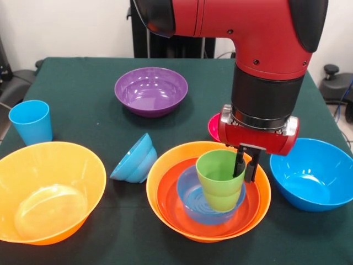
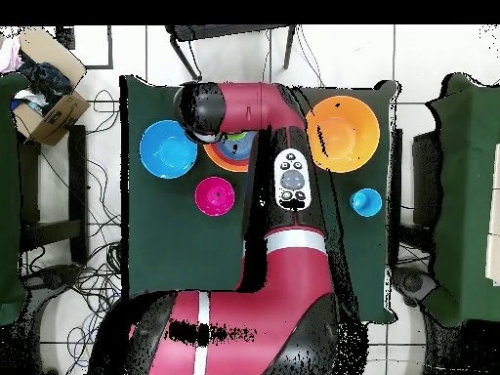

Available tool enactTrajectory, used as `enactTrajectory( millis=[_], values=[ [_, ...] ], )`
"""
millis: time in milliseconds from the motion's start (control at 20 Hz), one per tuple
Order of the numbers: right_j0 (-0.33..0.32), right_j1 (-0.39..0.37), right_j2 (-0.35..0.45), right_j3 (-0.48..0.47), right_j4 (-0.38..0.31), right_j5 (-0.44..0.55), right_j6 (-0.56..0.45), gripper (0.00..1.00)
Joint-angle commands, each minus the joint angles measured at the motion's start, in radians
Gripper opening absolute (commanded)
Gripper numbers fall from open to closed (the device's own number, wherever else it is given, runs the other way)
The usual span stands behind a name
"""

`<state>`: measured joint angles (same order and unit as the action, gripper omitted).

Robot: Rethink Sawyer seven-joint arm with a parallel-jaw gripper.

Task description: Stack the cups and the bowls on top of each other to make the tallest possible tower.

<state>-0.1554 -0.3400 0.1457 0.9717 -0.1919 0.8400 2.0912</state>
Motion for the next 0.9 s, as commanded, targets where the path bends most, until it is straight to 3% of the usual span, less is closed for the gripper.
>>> enactTrajectory(
  millis=[50,900],
  values=[
    [-0.004,-0.004,0.020,0.103,-0.022,-0.049,0.011,0.00],
    [-0.028,-0.006,0.021,0.142,-0.031,-0.073,-0.020,0.00]
  ],
)
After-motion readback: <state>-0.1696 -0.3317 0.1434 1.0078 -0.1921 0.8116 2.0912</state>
